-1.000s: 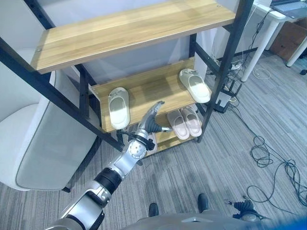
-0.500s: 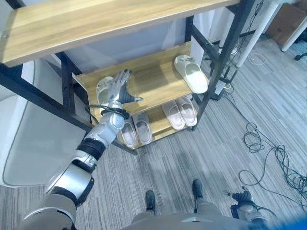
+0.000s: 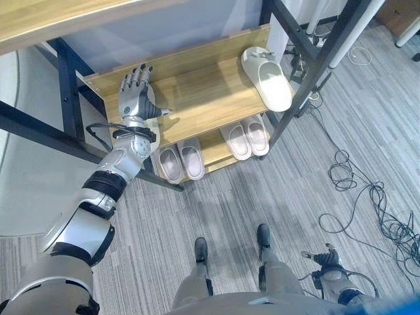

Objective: Arrange the slippers neatly on the shoe rack.

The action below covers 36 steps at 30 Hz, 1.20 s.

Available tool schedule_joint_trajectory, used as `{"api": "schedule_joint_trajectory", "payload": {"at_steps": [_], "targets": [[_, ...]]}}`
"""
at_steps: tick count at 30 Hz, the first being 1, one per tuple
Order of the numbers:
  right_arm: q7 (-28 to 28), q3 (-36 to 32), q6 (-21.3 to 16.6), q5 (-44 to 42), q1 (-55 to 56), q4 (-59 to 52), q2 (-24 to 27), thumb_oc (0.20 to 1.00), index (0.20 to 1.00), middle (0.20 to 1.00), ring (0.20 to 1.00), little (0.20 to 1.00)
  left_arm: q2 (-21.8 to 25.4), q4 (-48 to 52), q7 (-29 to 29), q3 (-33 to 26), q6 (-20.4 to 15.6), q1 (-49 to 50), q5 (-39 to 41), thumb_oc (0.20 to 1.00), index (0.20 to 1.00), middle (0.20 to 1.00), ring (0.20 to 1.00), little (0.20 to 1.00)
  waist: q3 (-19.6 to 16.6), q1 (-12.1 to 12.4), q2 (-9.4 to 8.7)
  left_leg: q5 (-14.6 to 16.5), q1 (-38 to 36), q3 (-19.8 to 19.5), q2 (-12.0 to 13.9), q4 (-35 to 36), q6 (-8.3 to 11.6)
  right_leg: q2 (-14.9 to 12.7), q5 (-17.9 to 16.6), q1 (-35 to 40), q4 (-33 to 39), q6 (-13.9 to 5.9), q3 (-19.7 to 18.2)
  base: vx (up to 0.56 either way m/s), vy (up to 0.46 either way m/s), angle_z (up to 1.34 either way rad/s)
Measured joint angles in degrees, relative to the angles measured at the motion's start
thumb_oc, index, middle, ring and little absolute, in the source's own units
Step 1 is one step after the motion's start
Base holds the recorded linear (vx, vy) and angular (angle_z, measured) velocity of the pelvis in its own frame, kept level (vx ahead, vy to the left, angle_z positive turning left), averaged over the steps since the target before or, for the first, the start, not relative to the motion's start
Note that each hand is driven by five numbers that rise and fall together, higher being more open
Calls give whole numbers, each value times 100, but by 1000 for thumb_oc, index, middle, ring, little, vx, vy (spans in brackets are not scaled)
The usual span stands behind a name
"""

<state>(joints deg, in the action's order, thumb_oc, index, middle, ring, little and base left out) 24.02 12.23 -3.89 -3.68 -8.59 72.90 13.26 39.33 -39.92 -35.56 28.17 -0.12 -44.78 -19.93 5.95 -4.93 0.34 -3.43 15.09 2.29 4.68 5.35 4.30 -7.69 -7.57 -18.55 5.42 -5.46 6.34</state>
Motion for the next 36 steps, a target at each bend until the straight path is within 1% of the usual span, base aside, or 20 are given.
{"api": "schedule_joint_trajectory", "payload": {"at_steps": [1, 6, 10, 12, 16, 17, 22, 29, 31, 36], "targets": [[6, 1, -12, 5, -77, -19, -2, 1000, 1000, 1000, 1000, 1000, 6, 1, -14, 0, 2, -2, -1, 1000, 1000, 1000, 1000, 1000, 71, -1, -7, -3, 4, 1, 2, 0, 4, 2, -1, -5, 0, 1, 0, 0, 0, 0], [32, 15, -17, 7, -66, -160, -3, 1000, 1000, 1000, 1000, 1000, 86, 20, -92, -81, 111, -23, -203, 1000, 1000, 1000, 1000, 1000, 115, 88, -25, -10, 137, -2, 16, -1, 7, 19, -7, -138, -1, 7, 2, 0, 0, 0], [32, 17, -23, 14, -70, -226, -14, 1000, 1000, 1000, 1000, 1000, 152, 45, -109, -358, 116, -20, -206, 1000, 1000, 1000, 1000, 1000, 147, 111, -77, -10, 138, -5, 19, -1, 7, 18, -8, -130, -1, 8, 34, 5, 0, 1], [32, 20, -22, 59, -71, -227, -61, 1000, 1000, 1000, 1000, 1000, 164, 44, -113, -379, 117, -20, -206, 1000, 1000, 1000, 1000, 1000, 163, 117, -105, -11, 128, -26, 19, -1, 8, 15, -8, -104, -1, 8, 64, 13, -4, 5], [35, 20, -22, 60, -69, -230, -96, 1000, 1000, 1000, 1000, 1000, 166, 100, -135, -585, 113, 92, -194, 1000, 1000, 1000, 1000, 1000, 170, 125, -115, -29, 128, -35, 22, -1, 21, 16, -9, -99, -1, 8, 72, 0, 0, 0], [40, 20, -22, 60, -64, -231, -96, 1000, 1000, 1000, 1000, 1000, 166, 222, -237, -681, 104, 216, -190, 1000, 1000, 1000, 1000, 1000, 170, 126, -115, -31, 128, -36, 26, -1, 24, 20, -9, -99, 0, 10, 73, 0, 0, 0], [43, 21, -23, 63, -64, -232, -99, 1000, 1000, 1000, 1000, 1000, 168, 202, -249, -681, 107, 293, -190, 1000, 1000, 1000, 1000, 1000, 170, 129, -116, -37, 128, -41, 26, -1, 24, 22, -16, -98, -1, 17, 74, 0, 0, 0], [54, 155, -26, 179, -68, -244, -101, 1000, 1000, 1000, 1000, 1000, 124, -260, -324, -673, 108, 301, -104, 1000, 1000, 1000, 1000, 1000, 167, 74, -117, -37, 129, -41, 27, -1, 24, 24, -19, -99, -1, 21, 75, 5, 1, 0], [84, 201, -23, 229, -71, -251, -102, 1000, 1000, 1000, 1000, 1000, 86, -539, -331, -660, 104, 306, -65, 1000, 1000, 1000, 1000, 1000, 136, -6, -127, -38, 127, -38, 36, -1, 23, 33, -25, -98, -2, 29, 75, 40, -3, -1], [100, 212, -35, 228, -79, -370, -105, 1000, 1000, 1000, 1000, 1000, -87, -799, -347, -694, 89, 313, 311, 1000, 1000, 1000, 1000, 1000, -112, -17, -195, -42, 118, -28, 63, -1, 27, 56, -32, -98, -2, 40, 74, 0, 0, 0]]}}
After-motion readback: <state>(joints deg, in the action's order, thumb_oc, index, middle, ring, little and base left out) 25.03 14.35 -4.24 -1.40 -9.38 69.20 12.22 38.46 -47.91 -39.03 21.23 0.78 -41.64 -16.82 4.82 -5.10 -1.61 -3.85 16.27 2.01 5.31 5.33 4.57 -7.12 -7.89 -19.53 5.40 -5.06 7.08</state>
